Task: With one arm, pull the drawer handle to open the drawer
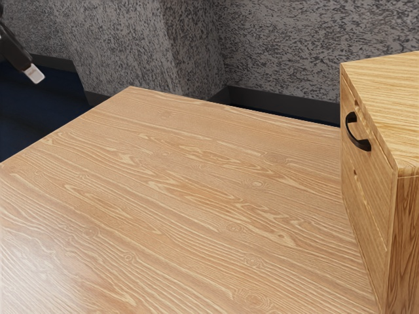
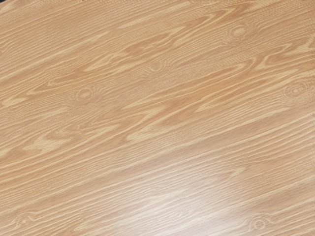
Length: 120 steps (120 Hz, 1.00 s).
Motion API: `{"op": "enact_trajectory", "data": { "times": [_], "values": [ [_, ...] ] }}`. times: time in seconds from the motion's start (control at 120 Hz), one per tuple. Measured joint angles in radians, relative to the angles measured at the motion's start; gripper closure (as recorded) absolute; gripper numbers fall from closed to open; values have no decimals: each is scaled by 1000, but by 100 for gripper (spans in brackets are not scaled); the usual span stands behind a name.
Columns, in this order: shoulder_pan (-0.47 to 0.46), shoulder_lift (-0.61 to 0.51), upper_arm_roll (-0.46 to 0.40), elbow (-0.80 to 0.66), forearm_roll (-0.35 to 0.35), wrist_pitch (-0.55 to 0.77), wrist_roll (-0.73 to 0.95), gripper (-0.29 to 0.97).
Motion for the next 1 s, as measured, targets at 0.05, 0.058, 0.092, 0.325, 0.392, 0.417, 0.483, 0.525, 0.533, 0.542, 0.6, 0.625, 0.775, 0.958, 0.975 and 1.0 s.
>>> {"op": "enact_trajectory", "data": {
  "times": [0.05, 0.058, 0.092, 0.325, 0.392, 0.417, 0.483, 0.525, 0.533, 0.542, 0.6, 0.625, 0.775, 0.958, 0.975, 1.0],
  "values": [
    [-15, -3, 3, -1, -3, -20, -1, 2],
    [-18, -4, 4, -1, -3, -25, -1, 2],
    [-36, -13, 10, -8, -3, -49, -1, 2],
    [-162, -191, -48, -522, 5, 81, -45, 2],
    [-168, -199, -58, -546, -13, 115, -112, 2],
    [-180, -199, -64, -552, -17, 117, -149, 2],
    [-208, -202, -100, -560, -27, 116, -253, 2],
    [-216, -203, -120, -562, -33, 117, -316, 2],
    [-217, -203, -124, -562, -33, 117, -328, 2],
    [-218, -202, -127, -562, -34, 118, -340, 2],
    [-217, -196, -137, -559, -49, 126, -419, 2],
    [-215, -193, -138, -559, -59, 130, -452, 2],
    [-214, -192, -143, -558, -117, 152, -630, 2],
    [-189, -129, -140, -505, -195, 179, -815, 2],
    [-188, -111, -141, -486, -199, 180, -826, 2],
    [-187, -77, -144, -448, -205, 182, -842, 2]
  ]
}}
